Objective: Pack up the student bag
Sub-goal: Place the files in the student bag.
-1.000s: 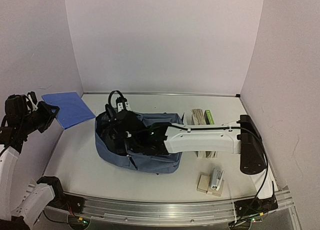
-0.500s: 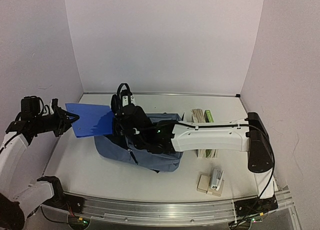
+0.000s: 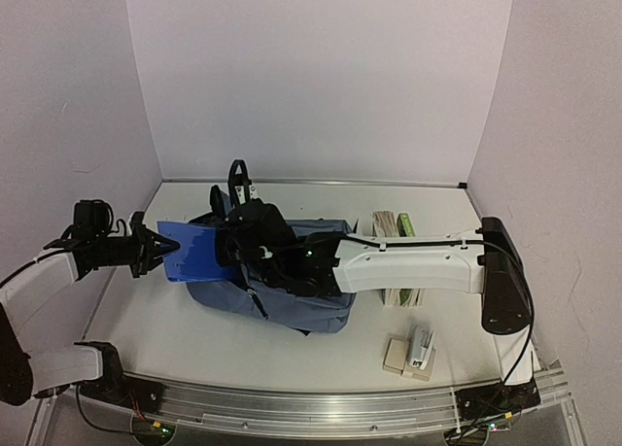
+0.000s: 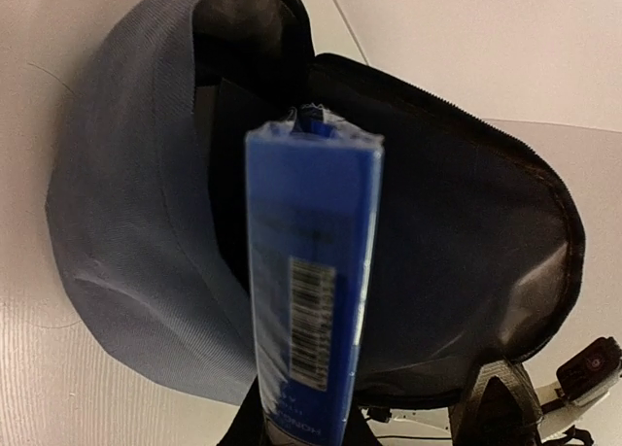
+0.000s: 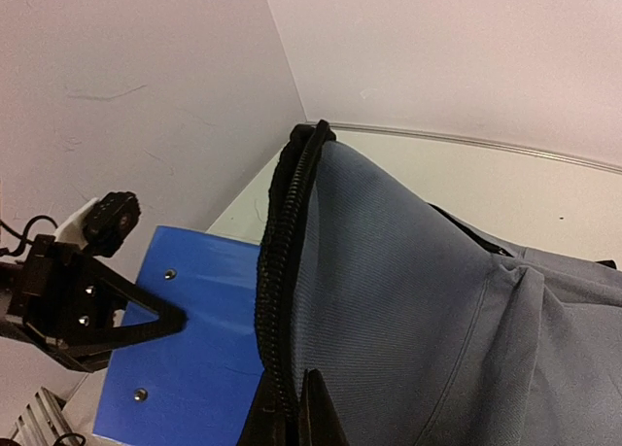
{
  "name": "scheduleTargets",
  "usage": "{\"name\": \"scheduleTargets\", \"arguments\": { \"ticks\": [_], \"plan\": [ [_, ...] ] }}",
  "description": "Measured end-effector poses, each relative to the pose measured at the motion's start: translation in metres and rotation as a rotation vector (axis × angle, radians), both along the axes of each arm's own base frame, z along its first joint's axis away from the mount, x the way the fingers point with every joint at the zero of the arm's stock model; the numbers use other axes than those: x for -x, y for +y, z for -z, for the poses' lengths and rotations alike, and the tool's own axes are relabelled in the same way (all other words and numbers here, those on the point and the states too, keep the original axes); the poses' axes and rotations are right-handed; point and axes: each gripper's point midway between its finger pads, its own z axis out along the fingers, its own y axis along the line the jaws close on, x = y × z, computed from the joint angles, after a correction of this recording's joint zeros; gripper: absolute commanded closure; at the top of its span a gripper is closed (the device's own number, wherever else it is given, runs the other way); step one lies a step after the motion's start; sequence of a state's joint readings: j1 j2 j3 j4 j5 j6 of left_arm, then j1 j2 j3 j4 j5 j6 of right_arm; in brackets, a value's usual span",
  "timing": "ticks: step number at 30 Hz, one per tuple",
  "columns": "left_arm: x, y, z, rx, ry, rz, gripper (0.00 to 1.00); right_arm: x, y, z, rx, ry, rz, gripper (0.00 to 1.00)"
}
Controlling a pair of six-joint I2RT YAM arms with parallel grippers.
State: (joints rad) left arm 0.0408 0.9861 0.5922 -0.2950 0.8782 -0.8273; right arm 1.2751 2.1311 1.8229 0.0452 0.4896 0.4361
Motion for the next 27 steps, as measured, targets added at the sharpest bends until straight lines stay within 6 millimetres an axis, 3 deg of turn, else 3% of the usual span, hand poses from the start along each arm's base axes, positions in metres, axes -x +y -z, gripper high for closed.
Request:
{"name": "scheduleTargets", "arguments": {
  "ticks": [7, 20, 27],
  "plan": [
    [-0.012, -0.04, 0.018, -0.007, 0.015, 0.113, 1.0, 0.004, 0.005, 0.001, 0.001, 0.008, -0.038, 1.0],
    [-0.064, -0.114, 0.043, -0.048, 0.023, 0.27, 1.0, 0.007, 0.017, 0.008, -0.011, 0.021, -0.076, 1.0],
    [-0.077, -0.124, 0.062, -0.097, 0.027, 0.278, 0.85, 0.006, 0.019, 0.011, -0.015, 0.026, -0.072, 1.0]
  ]
}}
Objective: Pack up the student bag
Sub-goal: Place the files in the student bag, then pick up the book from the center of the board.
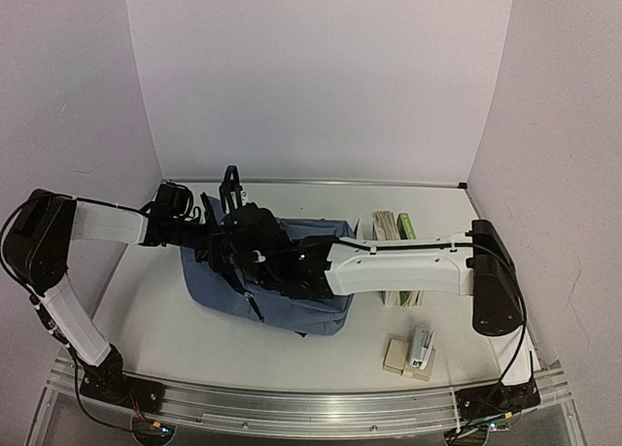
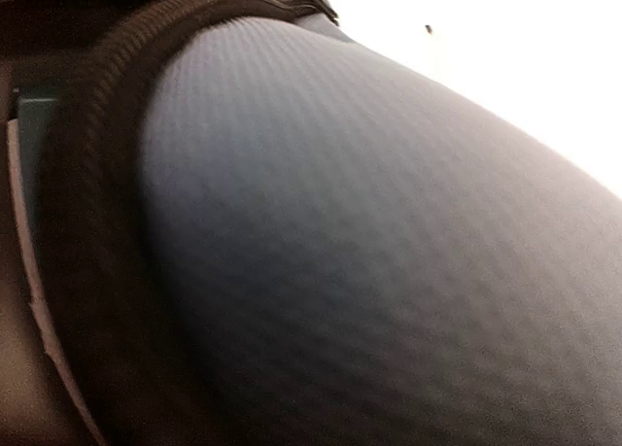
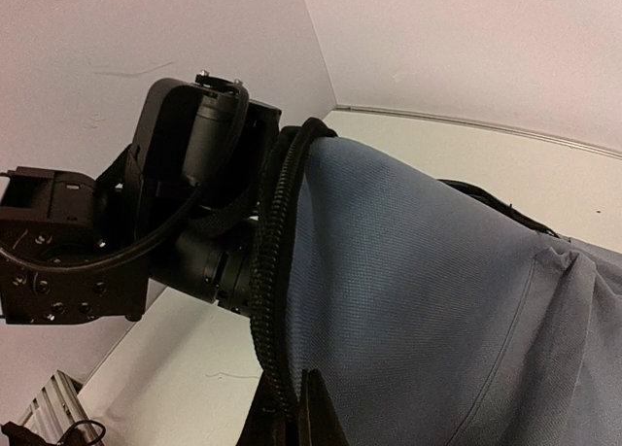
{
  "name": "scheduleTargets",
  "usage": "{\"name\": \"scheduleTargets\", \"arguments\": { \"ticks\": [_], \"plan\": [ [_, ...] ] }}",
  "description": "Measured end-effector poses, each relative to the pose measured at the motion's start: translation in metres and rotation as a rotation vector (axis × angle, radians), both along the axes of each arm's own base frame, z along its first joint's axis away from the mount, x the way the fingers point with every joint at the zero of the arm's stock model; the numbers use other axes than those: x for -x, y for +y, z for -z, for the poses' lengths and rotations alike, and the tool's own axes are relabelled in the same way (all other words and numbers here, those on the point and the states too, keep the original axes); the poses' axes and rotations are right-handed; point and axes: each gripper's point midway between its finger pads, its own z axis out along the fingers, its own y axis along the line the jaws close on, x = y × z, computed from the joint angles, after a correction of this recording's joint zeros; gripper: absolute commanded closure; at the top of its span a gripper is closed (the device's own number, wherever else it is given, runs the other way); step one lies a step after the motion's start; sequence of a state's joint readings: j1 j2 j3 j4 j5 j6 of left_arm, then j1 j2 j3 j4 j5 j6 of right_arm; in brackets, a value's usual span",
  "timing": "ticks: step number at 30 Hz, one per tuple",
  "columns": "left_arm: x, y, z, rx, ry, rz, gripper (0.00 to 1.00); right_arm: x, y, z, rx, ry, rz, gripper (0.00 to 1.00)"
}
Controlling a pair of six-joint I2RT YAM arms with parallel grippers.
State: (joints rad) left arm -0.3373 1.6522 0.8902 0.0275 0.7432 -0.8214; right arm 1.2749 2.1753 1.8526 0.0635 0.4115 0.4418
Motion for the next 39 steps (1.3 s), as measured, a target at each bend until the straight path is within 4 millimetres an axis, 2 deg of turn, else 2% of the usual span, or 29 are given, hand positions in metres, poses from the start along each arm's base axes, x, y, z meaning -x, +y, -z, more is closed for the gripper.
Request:
{"name": "scheduleTargets", "arguments": {
  "ticks": [5, 9, 11, 15, 19, 21, 24, 26, 28, 31, 33, 35, 39],
  "plan": [
    [-0.006, 0.007, 0.02, -0.074, -0.005, -0.033, 0.66, -0.004, -0.003, 0.0, -0.002, -0.003, 0.03, 1.0],
    [-0.01, 0.016, 0.022, -0.135, -0.028, -0.072, 0.58, -0.005, -0.005, 0.001, -0.002, -0.008, 0.045, 0.99],
    [-0.007, 0.024, 0.016, -0.169, -0.046, -0.096, 0.49, -0.006, -0.006, 0.004, -0.002, -0.006, 0.05, 0.9],
    [0.001, 0.044, -0.023, -0.23, -0.14, -0.164, 0.31, -0.004, -0.011, 0.021, 0.022, 0.007, 0.051, 0.6],
    [0.022, 0.075, -0.075, -0.279, -0.261, -0.266, 0.22, 0.003, -0.017, 0.037, 0.061, 0.028, 0.016, 0.41],
    [0.036, 0.095, -0.094, -0.308, -0.297, -0.327, 0.15, 0.01, -0.025, 0.037, 0.073, 0.039, -0.009, 0.34],
    [0.057, 0.128, -0.111, -0.365, -0.328, -0.426, 0.07, 0.019, -0.041, 0.022, 0.062, 0.044, -0.036, 0.23],
    [0.071, 0.147, -0.118, -0.401, -0.342, -0.479, 0.04, 0.025, -0.059, 0.004, 0.049, 0.037, -0.038, 0.17],
    [0.081, 0.156, -0.122, -0.422, -0.351, -0.5, 0.01, 0.028, -0.08, -0.019, 0.029, 0.021, -0.023, 0.14],
    [0.09, 0.16, -0.125, -0.447, -0.347, -0.492, 0.0, 0.027, -0.116, -0.054, 0.009, -0.004, 0.034, 0.13],
    [0.09, 0.158, -0.124, -0.453, -0.336, -0.475, 0.0, 0.02, -0.137, -0.068, 0.006, -0.009, 0.072, 0.14],
    [0.087, 0.154, -0.121, -0.453, -0.323, -0.454, 0.0, 0.003, -0.164, -0.069, 0.02, 0.002, 0.122, 0.14],
    [0.081, 0.144, -0.108, -0.446, -0.278, -0.401, 0.0, -0.054, -0.24, -0.036, 0.122, 0.065, 0.291, 0.15]
  ]
}}
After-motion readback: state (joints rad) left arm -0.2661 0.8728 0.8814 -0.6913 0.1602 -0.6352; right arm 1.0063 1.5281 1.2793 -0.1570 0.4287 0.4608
